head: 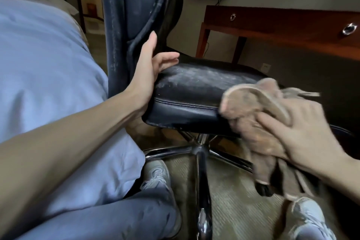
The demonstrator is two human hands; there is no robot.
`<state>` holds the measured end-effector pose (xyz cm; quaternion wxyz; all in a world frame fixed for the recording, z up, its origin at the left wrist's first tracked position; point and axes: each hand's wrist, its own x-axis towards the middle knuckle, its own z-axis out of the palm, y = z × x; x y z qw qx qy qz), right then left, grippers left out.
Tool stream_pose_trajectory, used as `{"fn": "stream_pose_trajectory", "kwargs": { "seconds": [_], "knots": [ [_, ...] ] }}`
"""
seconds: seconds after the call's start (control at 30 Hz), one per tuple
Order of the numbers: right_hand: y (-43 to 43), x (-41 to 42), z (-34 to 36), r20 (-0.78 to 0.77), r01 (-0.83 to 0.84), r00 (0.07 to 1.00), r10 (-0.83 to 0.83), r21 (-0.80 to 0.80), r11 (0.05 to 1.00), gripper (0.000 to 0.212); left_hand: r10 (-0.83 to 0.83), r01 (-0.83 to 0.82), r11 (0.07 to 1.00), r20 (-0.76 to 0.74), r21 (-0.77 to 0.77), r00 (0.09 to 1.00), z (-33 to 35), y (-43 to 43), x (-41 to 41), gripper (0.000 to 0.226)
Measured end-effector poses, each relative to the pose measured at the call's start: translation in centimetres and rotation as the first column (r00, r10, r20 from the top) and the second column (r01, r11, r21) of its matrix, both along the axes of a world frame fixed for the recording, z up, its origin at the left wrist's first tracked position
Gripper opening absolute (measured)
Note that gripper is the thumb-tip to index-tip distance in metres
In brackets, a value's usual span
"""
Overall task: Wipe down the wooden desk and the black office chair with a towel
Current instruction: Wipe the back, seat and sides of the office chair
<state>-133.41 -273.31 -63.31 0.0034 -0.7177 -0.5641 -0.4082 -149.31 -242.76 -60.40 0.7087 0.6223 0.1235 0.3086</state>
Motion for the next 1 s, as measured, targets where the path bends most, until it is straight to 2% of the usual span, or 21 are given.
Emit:
{"fn": "stream_pose_trajectory", "kwargs": {
  "seconds": [0.03, 0.17, 0.3, 0.37, 0.47, 0.53, 0.63, 0.7, 0.8, 0.93, 1.0],
  "knots": [
    [2.8, -1.0, 0.1, 0.004, -0.082, 0.997, 0.082, 0.038, 0.996, 0.029, -0.01, 0.01, 1.0, 0.006, -0.013, 1.0, -0.1, 0.0, 0.0, 0.084],
    [11.8, -6.5, -0.2, 0.117, -0.292, 0.947, 0.3, -0.079, 0.953, 0.043, -0.072, 0.077, 0.99, 0.041, -0.116, 0.997, -0.4, -0.4, -0.1, 0.085],
    [16.0, -10.1, -0.1, 0.061, -0.236, 0.967, 0.246, -0.137, 0.962, 0.051, -0.102, 0.126, 0.968, 0.122, -0.215, 0.987, -0.4, -0.2, -1.1, 0.077],
    [16.0, -10.4, 0.2, 0.044, -0.252, 0.964, 0.264, -0.173, 0.952, 0.048, -0.108, 0.13, 0.972, 0.117, -0.197, 0.987, -0.4, 0.0, -1.5, 0.076],
    [14.7, -9.3, 1.1, 0.117, -0.289, 0.936, 0.331, -0.277, 0.917, 0.033, -0.123, 0.137, 0.977, 0.095, -0.165, 0.988, -0.2, 0.1, -1.6, 0.081],
    [13.5, -8.4, 2.3, 0.167, -0.304, 0.903, 0.397, -0.406, 0.862, 0.029, -0.114, 0.126, 0.979, 0.086, -0.158, 0.99, -0.2, 0.3, -1.4, 0.083],
    [10.9, -7.4, 3.5, 0.187, -0.29, 0.857, 0.479, -0.595, 0.75, 0.026, -0.088, 0.089, 0.995, 0.032, -0.04, 0.996, -0.1, 0.6, -1.1, 0.083],
    [8.9, -6.4, 3.5, 0.211, -0.335, 0.834, 0.51, -0.541, 0.772, 0.014, -0.088, 0.088, 0.996, 0.008, 0.001, 0.996, -0.1, 0.7, -1.0, 0.084],
    [8.0, -6.5, 3.2, 0.251, -0.407, 0.829, 0.5, -0.342, 0.847, 0.025, -0.092, 0.092, 0.996, 0.009, -0.013, 0.996, -0.1, 0.4, -0.8, 0.083],
    [13.1, -9.6, 1.2, 0.242, -0.31, 0.857, 0.454, -0.463, 0.831, 0.059, -0.175, 0.179, 0.971, 0.037, -0.16, 0.984, 0.1, -0.1, -0.7, 0.079],
    [14.5, -10.4, 0.0, 0.208, -0.257, 0.891, 0.404, -0.503, 0.825, 0.051, -0.226, 0.23, 0.959, 0.042, -0.168, 0.973, -0.2, 0.1, -1.1, 0.082]
  ]
}}
